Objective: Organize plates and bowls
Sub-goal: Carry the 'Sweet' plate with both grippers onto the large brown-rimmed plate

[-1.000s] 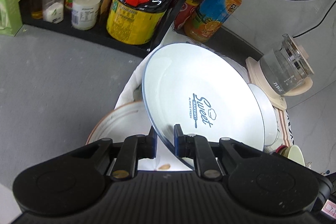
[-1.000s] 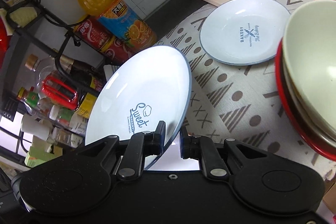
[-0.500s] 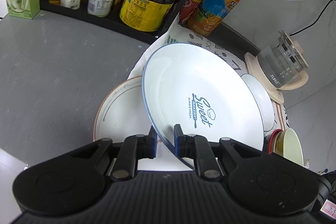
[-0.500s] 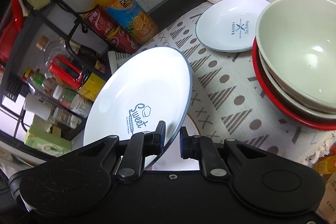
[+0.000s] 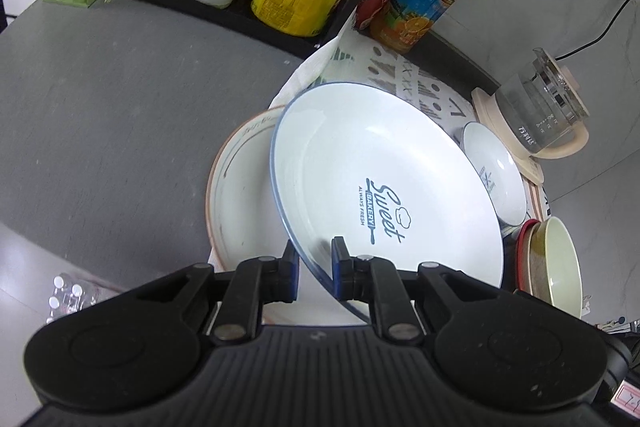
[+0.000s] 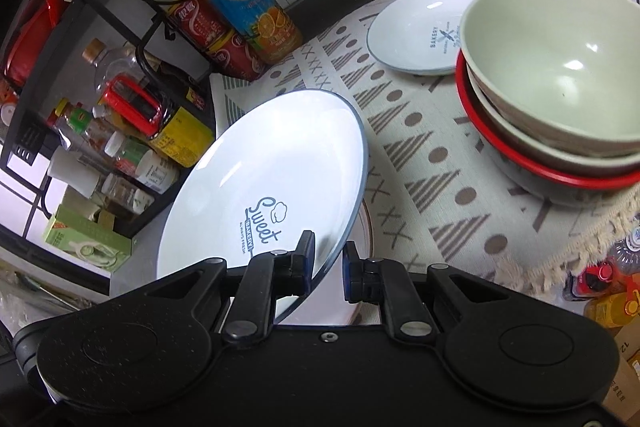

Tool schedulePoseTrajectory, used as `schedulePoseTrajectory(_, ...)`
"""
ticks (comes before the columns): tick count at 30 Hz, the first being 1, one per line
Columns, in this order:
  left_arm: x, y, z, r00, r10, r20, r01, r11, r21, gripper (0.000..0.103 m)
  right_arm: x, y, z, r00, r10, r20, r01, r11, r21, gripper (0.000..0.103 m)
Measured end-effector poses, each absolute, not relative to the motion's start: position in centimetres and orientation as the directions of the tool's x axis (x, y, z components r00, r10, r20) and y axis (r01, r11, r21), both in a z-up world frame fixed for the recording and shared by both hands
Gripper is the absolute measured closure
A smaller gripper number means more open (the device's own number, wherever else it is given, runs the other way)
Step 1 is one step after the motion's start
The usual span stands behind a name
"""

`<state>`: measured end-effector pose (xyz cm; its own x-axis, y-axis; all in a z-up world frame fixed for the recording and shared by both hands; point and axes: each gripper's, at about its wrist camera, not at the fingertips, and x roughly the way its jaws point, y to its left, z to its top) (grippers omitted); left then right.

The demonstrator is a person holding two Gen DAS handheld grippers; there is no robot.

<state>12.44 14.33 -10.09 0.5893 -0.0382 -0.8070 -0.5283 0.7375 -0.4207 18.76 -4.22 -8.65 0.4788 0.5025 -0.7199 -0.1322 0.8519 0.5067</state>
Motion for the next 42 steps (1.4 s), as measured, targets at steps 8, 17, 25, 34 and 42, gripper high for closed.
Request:
schedulePoseTrajectory(8,11.9,14.2,-11.4,0.567,-0.051,-0.822,-0.542,0.728,-0.419,0.089,17.6,-4.1,-9.2,0.467,0.479,-0.743,-0.149,0.871,0.468,0.09)
schedulePoseTrajectory(17,12.3,14.9,-13.0,0.526,-0.092,-0.845,-0.558,0.712,-0.425,0.088,17.8,-3.9,-9.8,0.457,0.46,-0.761,-0.136,0.882,0.452,0.089)
schedulePoseTrajectory(25,13.7,15.9,-13.0,0.468,-0.113,-0.876,-0.563,0.726,-0.395,0.086,18.5,-3.2,-10.2,0.443,0.452,-0.774,-0.12,0.886,0.448,0.09)
schedulePoseTrajectory(34,13.3,18.1,-11.7,0.5,-0.026,-0.865,-0.557,0.756,-0.344,0.077,19.4,-3.0,-10.6,0.436,0.43,-0.791,-0.103,0.896,0.431,0.093)
schedulePoseTrajectory(42,13.8,19.0,-12.6,0.462,0.014,-0.887,-0.584,0.758,-0.292,0.076,19.9,-2.8,-10.7,0.441,0.408,-0.799,-0.095,0.907,0.411,0.095)
